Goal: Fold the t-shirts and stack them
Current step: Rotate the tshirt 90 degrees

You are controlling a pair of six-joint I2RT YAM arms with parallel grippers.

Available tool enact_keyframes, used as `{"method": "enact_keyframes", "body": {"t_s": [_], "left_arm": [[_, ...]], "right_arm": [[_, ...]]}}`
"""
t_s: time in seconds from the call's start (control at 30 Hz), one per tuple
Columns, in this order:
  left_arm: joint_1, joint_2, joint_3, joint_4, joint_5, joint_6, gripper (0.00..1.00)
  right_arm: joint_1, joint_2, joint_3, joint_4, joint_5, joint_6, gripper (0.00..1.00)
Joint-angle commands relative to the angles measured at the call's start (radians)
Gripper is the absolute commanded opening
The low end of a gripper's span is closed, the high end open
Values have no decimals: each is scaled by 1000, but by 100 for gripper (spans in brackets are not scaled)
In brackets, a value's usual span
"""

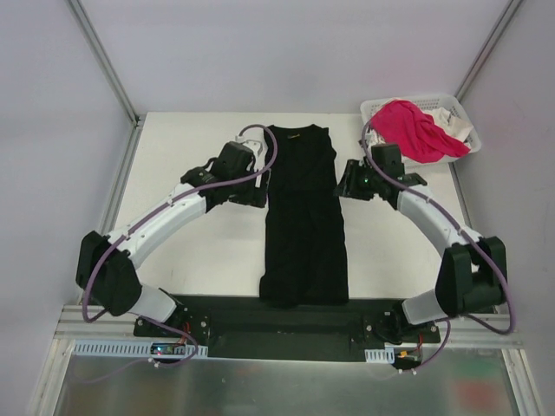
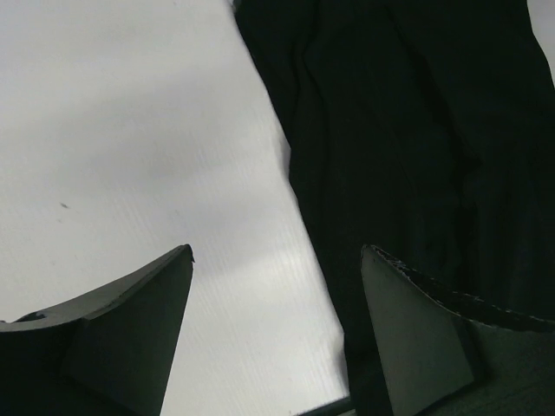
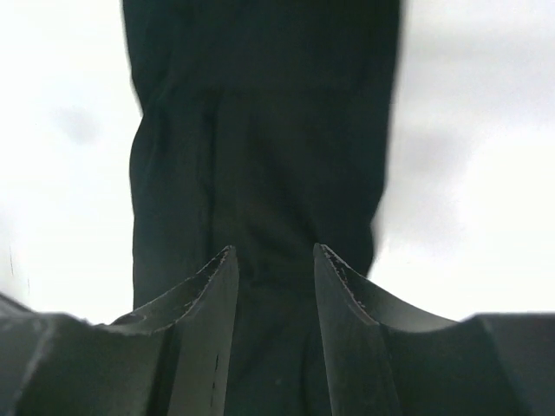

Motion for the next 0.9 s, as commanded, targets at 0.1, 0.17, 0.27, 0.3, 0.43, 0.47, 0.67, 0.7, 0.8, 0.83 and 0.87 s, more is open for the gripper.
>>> {"method": "enact_keyframes", "body": {"t_s": [0.1, 0.17, 0.27, 0.3, 0.43, 0.47, 0.67, 0.7, 0.8, 0.83, 0.87], "left_arm": [[-80, -171, -151, -7, 54, 8, 79], [-83, -175, -159, -7, 86, 15, 79], [-94, -176, -167, -8, 136, 18, 81], [-99, -175, -176, -10, 140, 15, 82], [-137, -173, -206, -14, 137, 5, 84], [-143, -175, -212, -17, 136, 1, 84], [-201, -194, -257, -31, 156, -8, 91], [-208, -199, -266, -33, 162, -9, 91], [-232, -207, -283, -36, 182, -26, 92], [-240, -211, -288, -36, 186, -31, 92], [-247, -214, -292, -36, 186, -34, 92]], "right_arm": [[68, -190, -297, 139, 49, 26, 43], [68, -192, -308, 111, 33, 18, 43], [69, -238, -392, 145, -2, 44, 43], [69, -250, -409, 153, -7, 49, 43], [69, -325, -439, 108, -4, 46, 43], [69, -366, -446, 95, -2, 43, 43], [74, -526, -490, -8, -8, 35, 43], [76, -564, -499, -25, -5, 35, 43], [79, -626, -525, -65, 10, 32, 44], [79, -637, -542, -76, 13, 32, 45], [80, -644, -550, -74, 7, 34, 45]]}}
